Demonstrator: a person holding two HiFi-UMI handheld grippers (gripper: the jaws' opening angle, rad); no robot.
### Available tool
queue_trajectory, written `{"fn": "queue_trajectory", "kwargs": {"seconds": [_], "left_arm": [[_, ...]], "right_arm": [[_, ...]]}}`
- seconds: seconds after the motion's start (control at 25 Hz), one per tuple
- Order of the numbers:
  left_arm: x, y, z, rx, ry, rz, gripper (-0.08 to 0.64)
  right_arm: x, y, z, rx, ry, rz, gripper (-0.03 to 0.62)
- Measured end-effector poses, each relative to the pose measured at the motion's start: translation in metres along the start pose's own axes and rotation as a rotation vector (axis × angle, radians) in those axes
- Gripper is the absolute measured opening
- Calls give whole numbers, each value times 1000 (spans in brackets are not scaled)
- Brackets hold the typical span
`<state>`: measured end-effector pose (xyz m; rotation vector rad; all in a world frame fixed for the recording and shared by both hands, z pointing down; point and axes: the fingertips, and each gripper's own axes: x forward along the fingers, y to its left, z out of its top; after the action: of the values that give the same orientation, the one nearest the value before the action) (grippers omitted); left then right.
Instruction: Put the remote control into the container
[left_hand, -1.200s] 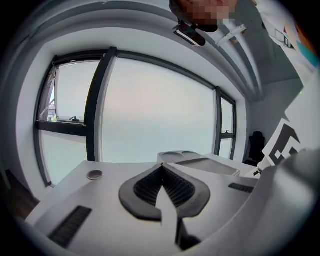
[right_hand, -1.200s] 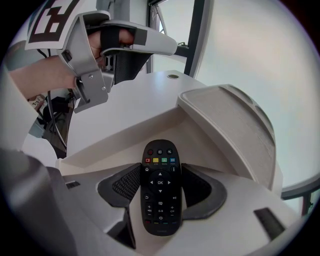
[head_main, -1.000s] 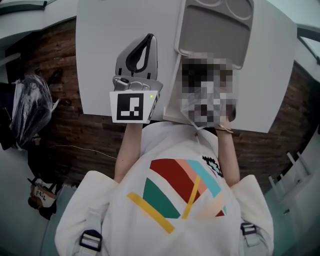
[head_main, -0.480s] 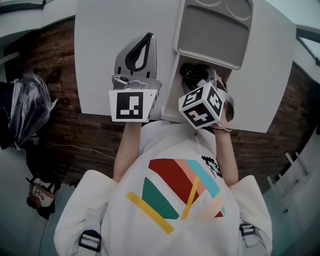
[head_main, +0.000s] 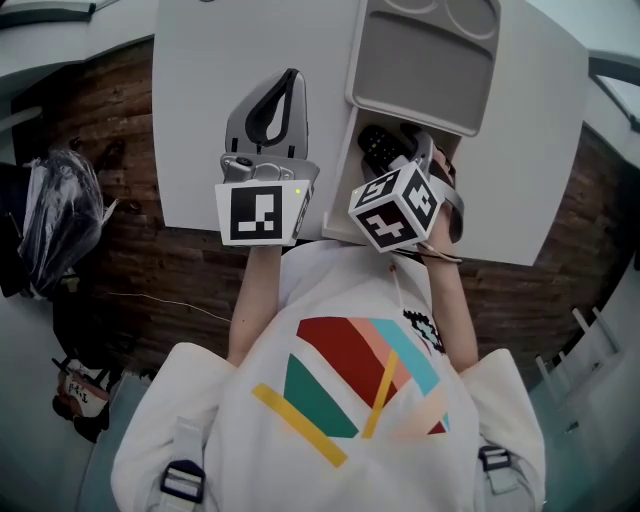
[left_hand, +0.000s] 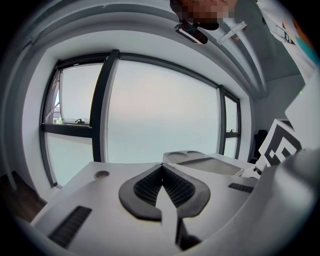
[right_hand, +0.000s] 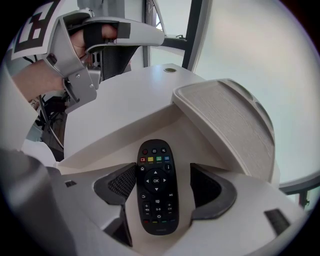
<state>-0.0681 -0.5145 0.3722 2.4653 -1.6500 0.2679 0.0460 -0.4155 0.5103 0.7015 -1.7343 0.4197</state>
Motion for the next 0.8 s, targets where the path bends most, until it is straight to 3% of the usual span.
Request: {"fn": "queue_trajectory", "kwargs": {"seconds": [0.2, 0.48, 0.6, 0.8], "left_arm": [[-3, -3, 3, 3, -5, -1, 8], [-7, -3, 13, 11, -27, 13, 8], [-11, -3, 21, 22, -49, 23, 8], [-14, -3, 33, 37, -76, 41, 8]], "right_arm": [[0, -6, 1, -1, -32, -10, 362], [0, -9, 2, -2, -37, -8, 363], [-3, -11, 3, -15, -95, -38, 364], [-19, 2, 14, 69, -209, 82, 364]]}}
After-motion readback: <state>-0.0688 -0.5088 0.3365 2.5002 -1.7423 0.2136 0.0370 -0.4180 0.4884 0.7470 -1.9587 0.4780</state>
